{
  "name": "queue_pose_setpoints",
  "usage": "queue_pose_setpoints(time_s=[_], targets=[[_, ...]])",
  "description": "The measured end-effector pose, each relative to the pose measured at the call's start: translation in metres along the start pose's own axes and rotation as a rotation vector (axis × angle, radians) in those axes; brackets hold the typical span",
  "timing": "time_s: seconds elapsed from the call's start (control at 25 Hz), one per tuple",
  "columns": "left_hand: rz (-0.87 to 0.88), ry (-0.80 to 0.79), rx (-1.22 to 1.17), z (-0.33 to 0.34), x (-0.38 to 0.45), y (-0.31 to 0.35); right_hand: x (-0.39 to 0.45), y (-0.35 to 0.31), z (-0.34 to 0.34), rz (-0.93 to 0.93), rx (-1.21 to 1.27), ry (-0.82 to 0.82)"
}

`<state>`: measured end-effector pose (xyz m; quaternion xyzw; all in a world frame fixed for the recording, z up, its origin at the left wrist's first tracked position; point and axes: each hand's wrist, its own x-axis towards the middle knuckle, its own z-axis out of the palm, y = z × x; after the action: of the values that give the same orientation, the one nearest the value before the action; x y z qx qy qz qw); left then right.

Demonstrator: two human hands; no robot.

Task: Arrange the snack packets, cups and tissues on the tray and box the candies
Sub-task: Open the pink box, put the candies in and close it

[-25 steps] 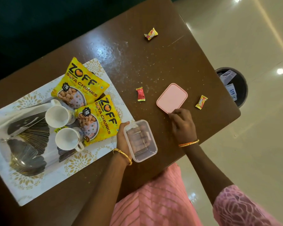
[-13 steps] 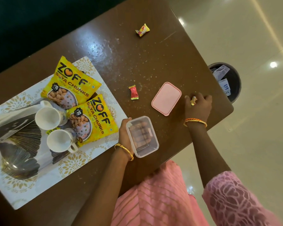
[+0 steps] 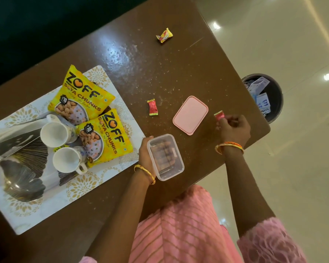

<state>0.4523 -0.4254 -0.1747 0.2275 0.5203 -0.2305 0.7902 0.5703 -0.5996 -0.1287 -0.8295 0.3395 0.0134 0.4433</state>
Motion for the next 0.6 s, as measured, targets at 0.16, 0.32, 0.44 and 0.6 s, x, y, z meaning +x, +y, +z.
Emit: queue_pose_setpoints(time_s=[0.16, 0.32, 0.44, 0.6], targets=[[0.01, 0.043, 0.013, 0.001, 0.002, -0.001, -0.057, -0.017, -0.023, 0.011, 0.278, -0.49], [0.025, 0.06, -0.014, -0.001, 0.003, -0.005, -0.112, -0.011, -0.019, -0.354, -0.328, -0.719], [0.061, 0.055, -0.049, -0.002, 0.003, -0.007, -0.123, -0.01, -0.012, -0.488, -0.546, -0.778], [0.038, 0.04, -0.05, -0.004, 0.002, -0.008, -0.097, -0.027, 0.004, -0.444, -0.353, -0.609]])
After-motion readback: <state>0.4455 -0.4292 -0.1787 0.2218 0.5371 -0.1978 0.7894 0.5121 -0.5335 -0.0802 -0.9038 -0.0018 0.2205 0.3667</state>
